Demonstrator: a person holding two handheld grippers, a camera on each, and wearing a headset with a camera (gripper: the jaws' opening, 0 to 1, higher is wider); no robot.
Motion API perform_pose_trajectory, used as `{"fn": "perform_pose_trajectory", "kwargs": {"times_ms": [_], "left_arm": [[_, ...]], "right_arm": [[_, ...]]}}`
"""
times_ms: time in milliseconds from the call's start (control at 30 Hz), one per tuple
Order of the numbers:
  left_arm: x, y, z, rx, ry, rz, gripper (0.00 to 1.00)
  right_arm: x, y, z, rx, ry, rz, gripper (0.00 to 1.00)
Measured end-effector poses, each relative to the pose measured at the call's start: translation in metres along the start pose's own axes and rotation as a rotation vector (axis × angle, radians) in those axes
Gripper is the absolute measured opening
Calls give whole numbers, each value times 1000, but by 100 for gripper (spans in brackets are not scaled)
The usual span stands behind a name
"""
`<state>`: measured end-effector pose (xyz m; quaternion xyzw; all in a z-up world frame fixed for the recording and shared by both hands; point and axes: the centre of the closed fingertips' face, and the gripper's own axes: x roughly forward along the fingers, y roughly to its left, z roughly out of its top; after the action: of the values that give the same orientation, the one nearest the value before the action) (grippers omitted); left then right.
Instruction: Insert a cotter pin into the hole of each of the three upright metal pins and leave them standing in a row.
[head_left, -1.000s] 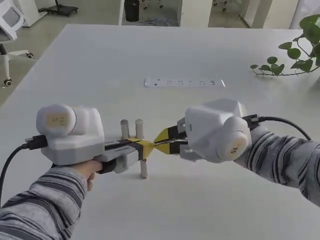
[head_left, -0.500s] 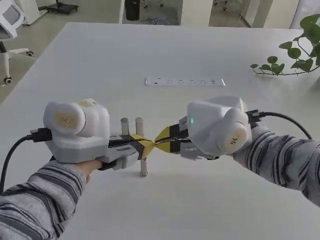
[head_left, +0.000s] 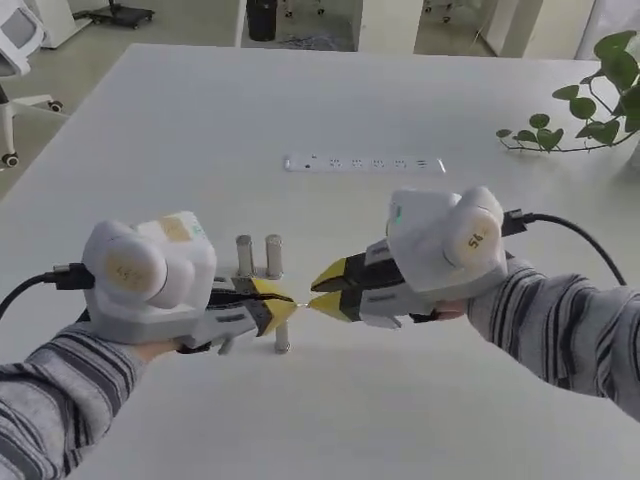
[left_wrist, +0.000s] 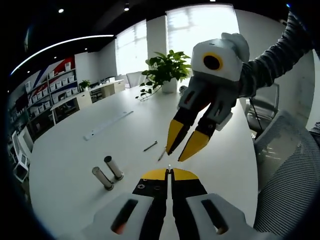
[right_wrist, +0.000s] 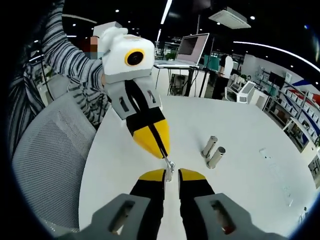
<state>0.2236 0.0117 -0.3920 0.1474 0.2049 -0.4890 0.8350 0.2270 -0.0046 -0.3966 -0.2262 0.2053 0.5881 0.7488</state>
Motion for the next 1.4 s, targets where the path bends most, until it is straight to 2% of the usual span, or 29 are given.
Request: {"fn": "perform_pose_trajectory", "kwargs": {"times_ms": [133, 167, 267, 467, 633, 700, 967, 1267, 1300, 1400], "left_arm": [[-6, -4, 6, 12, -26, -28, 0], [-6, -5, 6, 8, -26, -37, 0], [-6, -6, 6, 4, -24, -46, 0], [-6, -17, 10, 18, -30, -96, 0], [-5, -24, 13, 26, -34, -130, 0], [-6, -28, 16, 7, -52, -151, 0], [-5, -30, 16, -12, -54, -169, 0], [-2, -31, 3, -5, -17, -162, 0], [-2, -30, 2, 1, -13, -155, 0], [-2, -30, 1, 15, -15, -146, 0]], "right_arm": [[2, 5, -1, 99, -37, 30, 6], [2, 5, -1, 143, -47, 32, 7], [0, 6, 0, 180, -80, 47, 7], [-3, 12, 1, 229, -95, 92, 7], [-3, 20, 0, 226, -90, 122, 6], [-3, 24, 0, 229, -93, 138, 4], [-4, 27, -2, 226, -87, 147, 0], [-8, 30, -3, 128, -53, 150, 0], [-8, 33, -4, 129, -40, 164, 0], [-7, 33, -5, 85, -20, 150, 0]]}}
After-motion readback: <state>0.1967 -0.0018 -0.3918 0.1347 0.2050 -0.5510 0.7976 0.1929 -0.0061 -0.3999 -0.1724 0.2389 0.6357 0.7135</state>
